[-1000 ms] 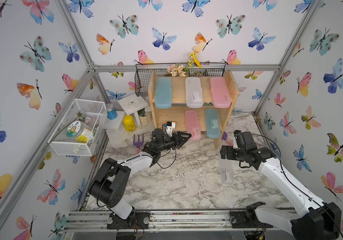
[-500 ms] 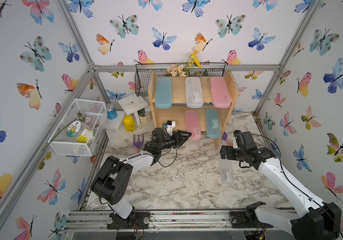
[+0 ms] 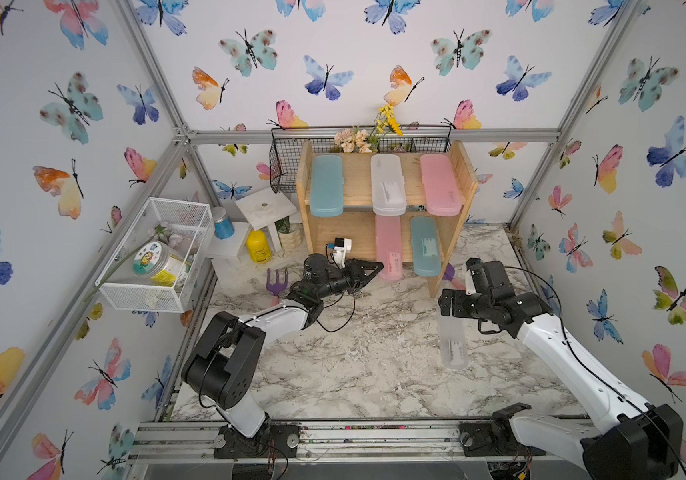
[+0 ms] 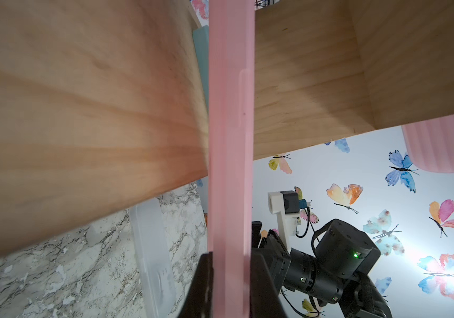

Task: Remove the pencil cases from the shelf
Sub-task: Pick up the pencil case from the shelf.

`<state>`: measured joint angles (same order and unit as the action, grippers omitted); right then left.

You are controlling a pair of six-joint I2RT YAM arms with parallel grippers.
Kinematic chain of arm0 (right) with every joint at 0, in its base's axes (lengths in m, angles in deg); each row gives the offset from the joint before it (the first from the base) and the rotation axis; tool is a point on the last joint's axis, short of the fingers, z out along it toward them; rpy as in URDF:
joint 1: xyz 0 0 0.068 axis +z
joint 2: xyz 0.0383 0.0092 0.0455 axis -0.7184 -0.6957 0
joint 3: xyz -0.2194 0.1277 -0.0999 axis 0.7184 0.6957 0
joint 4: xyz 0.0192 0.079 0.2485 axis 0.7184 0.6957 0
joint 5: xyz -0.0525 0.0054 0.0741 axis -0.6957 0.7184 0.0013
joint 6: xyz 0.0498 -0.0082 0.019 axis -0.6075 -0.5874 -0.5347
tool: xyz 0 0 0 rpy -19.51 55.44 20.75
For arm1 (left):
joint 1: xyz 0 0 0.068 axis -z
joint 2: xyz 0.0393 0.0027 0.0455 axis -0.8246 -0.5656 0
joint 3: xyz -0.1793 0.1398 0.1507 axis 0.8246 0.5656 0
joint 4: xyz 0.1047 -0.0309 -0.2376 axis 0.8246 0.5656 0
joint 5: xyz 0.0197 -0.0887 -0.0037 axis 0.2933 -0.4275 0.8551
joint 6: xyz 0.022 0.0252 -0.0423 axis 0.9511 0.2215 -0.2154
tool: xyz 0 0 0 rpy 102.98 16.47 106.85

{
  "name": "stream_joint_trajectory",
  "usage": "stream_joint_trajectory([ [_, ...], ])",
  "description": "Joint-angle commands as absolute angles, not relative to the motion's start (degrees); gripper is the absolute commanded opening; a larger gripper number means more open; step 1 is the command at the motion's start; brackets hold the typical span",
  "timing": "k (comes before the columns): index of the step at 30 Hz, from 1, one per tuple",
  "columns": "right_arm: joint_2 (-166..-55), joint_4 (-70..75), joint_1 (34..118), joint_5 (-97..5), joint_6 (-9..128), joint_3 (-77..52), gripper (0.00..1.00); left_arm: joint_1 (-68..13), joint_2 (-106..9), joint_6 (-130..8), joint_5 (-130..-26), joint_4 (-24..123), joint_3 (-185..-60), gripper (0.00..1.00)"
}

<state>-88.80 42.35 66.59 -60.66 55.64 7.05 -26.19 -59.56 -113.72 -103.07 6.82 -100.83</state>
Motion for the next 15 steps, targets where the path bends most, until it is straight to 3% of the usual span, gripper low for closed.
stream_joint_trajectory([
  [1,-89.03,44.43,66.4,-59.08,56.65,4.61,0.99,-26.26,-58.26,-111.72,-103.64,6.39,-99.46,0.0],
  [10,-81.18,38.62,68.8,-45.71,53.58,1.82,0.99,-25.02,-38.21,-88.88,-91.16,21.33,-87.75,0.0],
  [15,-79.22,32.93,81.86,-48.52,46.88,0.39,0.99,-22.01,-22.96,-80.86,-82.42,26.32,-79.03,0.0],
])
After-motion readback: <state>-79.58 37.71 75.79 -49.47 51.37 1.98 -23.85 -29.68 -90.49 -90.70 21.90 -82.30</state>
